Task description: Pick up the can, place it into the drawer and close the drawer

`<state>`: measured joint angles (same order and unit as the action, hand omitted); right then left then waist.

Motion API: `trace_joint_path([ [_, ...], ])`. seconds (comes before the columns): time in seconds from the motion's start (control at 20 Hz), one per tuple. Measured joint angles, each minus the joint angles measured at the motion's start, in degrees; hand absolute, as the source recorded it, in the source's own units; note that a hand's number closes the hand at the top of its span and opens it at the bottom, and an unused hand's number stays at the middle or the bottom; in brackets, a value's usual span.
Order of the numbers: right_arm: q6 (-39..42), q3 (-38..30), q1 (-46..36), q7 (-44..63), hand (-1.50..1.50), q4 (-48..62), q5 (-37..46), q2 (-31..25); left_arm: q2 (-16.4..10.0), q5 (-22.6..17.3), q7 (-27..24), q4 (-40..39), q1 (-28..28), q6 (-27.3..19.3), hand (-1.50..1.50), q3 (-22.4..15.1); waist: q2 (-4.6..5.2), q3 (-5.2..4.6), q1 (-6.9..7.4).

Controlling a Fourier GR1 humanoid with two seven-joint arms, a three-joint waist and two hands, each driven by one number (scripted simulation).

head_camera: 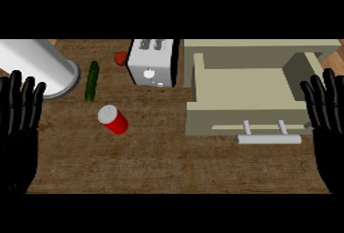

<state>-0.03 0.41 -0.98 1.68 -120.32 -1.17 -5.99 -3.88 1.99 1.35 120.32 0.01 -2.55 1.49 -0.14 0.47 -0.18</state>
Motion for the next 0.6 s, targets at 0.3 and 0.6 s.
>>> trace_joint_path([
  [0.3,-0.5,-0.3,-0.4,-1.6,-1.50,0.1,1.6,0.3,0.5,-1.4,-1.7,-3.6,-5.5,3.6,-1.50,-4.4,0.15,-0.36,-0.21],
  [0.6,-2.0,-1.0,3.9,7.3,-1.50,1.7,1.9,0.5,0.2,0.4,11.2,-8.6,-6.3,2.9,-1.50,-6.5,0.24,-0.41,-0.46],
])
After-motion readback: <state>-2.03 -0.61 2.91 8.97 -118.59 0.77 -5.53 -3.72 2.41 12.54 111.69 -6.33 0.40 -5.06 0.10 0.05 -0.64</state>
